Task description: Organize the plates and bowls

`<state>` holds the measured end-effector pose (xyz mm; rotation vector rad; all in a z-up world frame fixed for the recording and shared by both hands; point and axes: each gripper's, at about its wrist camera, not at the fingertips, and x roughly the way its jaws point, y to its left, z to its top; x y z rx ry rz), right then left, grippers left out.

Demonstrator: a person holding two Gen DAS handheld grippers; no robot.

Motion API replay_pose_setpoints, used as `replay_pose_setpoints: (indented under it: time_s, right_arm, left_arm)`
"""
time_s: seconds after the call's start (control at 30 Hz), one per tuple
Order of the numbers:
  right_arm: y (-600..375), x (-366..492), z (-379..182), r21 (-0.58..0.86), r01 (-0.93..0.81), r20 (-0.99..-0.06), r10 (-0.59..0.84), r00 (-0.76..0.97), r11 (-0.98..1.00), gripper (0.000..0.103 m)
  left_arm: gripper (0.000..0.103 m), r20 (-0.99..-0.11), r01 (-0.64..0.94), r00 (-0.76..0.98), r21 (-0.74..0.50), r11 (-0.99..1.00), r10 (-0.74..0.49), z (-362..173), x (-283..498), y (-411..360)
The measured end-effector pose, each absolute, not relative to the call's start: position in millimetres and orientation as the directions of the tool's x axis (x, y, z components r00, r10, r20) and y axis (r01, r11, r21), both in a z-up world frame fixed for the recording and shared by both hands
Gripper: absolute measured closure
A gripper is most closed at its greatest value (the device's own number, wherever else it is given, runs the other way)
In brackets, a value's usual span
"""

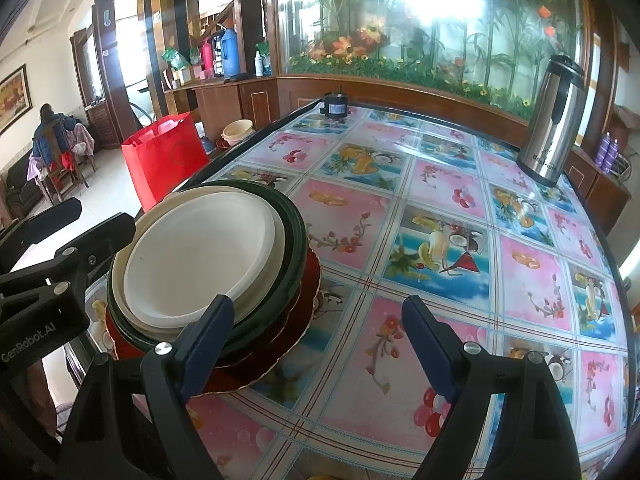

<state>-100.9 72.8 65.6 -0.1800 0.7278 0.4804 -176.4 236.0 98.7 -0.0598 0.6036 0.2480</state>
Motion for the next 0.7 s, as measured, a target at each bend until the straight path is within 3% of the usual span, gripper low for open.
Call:
replay_pose_setpoints:
  time_s: [0.7]
  right_arm:
    - [70.9, -100.9, 61.6, 0.008, -0.483, -0.681, 0.359, 0.638, 0.875, 0.017]
  left_arm:
    - [0.022, -0.56, -0.234, 0.802, 0.026, 0.972, 0.208, 97.6, -177.3, 231.5]
